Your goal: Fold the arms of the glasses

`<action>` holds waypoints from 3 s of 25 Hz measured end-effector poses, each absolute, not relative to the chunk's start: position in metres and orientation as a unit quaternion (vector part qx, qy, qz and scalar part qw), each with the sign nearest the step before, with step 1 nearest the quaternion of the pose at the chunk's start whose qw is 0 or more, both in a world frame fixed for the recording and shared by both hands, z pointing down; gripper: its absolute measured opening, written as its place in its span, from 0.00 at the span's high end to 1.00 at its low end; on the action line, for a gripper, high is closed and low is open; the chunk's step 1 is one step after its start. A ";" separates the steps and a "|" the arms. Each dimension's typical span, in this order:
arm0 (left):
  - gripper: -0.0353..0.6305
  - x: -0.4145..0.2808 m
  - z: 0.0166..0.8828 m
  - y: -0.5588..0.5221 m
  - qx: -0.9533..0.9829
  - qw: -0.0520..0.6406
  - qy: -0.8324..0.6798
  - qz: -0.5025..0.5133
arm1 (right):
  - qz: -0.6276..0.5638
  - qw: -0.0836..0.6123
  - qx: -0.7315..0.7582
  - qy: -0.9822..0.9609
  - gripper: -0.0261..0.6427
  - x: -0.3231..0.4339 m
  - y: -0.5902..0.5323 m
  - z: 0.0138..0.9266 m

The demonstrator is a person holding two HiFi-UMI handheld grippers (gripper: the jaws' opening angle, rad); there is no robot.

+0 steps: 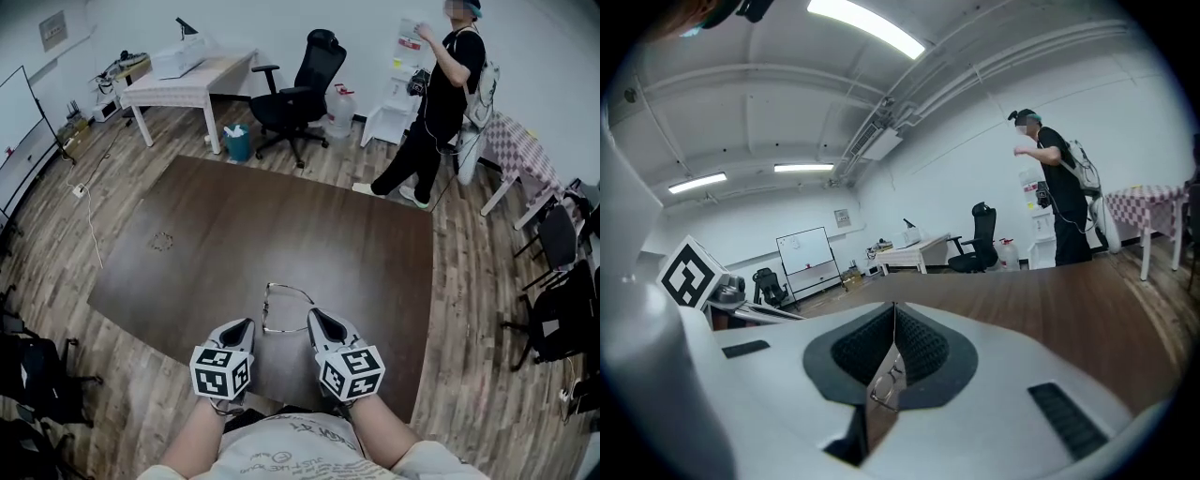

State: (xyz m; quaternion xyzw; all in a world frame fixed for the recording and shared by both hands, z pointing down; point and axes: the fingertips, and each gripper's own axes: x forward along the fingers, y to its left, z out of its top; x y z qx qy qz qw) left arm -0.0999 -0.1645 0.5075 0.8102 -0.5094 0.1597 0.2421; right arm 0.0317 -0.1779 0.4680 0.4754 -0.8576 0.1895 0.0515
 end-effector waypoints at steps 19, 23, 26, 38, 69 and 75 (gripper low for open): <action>0.92 -0.098 0.579 -0.222 0.804 0.317 -0.461 0.200 | 0.220 0.090 0.494 -0.837 0.94 0.032 -0.226 0.506; 0.92 -0.101 0.594 -0.233 0.805 0.332 -0.447 0.206 | 0.224 0.099 0.498 -0.832 0.94 0.024 -0.235 0.514; 0.92 -0.098 0.603 -0.240 0.808 0.344 -0.432 0.209 | 0.231 0.107 0.500 -0.828 0.94 0.020 -0.241 0.522; 0.78 -0.086 0.651 -0.255 0.807 0.365 -0.374 0.274 | 0.247 0.124 0.530 -0.802 0.94 0.021 -0.254 0.535; 0.89 -0.088 0.683 -0.269 0.742 0.473 -0.403 0.249 | 0.257 0.137 0.552 -0.782 0.94 0.052 -0.249 0.545; 0.90 -0.084 0.673 -0.266 0.755 0.459 -0.399 0.245 | 0.256 0.133 0.549 -0.784 0.94 0.051 -0.247 0.544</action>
